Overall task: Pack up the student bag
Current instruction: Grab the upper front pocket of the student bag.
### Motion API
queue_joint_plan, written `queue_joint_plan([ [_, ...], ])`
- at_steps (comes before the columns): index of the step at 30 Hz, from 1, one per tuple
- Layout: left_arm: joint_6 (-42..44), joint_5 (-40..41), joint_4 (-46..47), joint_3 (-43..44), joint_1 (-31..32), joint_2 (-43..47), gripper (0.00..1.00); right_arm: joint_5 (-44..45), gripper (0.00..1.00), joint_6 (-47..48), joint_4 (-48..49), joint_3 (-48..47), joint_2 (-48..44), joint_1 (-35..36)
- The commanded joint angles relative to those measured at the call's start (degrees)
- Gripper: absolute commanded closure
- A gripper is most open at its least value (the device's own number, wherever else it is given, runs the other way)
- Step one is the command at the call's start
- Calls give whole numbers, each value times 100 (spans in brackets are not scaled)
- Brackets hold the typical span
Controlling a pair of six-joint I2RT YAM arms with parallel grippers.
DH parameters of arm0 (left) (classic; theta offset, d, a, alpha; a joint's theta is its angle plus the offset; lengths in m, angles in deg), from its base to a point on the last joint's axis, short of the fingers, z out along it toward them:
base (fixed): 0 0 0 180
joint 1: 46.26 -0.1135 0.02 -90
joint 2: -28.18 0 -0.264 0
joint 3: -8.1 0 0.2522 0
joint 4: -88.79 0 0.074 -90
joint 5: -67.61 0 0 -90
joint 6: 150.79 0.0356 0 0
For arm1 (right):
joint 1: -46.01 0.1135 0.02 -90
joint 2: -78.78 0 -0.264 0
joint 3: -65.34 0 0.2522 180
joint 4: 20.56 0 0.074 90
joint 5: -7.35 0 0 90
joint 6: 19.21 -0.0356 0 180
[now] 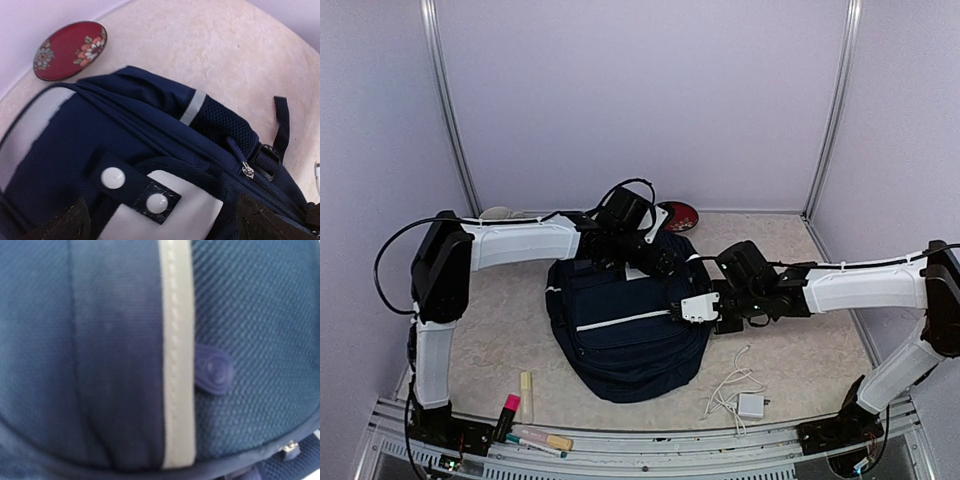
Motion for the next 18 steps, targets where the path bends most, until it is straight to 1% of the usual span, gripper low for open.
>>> queue_joint_plan([
  [1,216,52,-719,545,187,-620,1,445,100,122,605,180,-91,313],
  [6,363,1488,-1061,1091,247,-1425,1,361,100,-155,296,-33,129,520],
  [8,364,1607,-1157,1246,177,-1572,1,413,100,-314,220,-96,170,614],
  [9,363,1515,-1132,1223,129,-1574,5,478,100,-443,192,-129,157,644],
  [10,367,1374,-1083,1179,79,-1559,16,492,100,-575,146,-151,122,661],
  [12,334,1145,-982,1094,-16,-1510,48,467,100,-873,14,-176,20,688],
  [15,280,1070,-828,978,-119,-1449,79,459,100,-1482,-298,-186,-131,790],
  [16,254,1115,-788,951,-152,-1430,93,465,100,-1669,-434,-163,-178,846],
  [17,192,1200,-748,936,-184,-1406,100,469,100,-1861,-572,-145,-220,922],
  [18,153,1252,-684,881,-222,-1365,100,428,100,-2048,-720,-139,-262,1001],
])
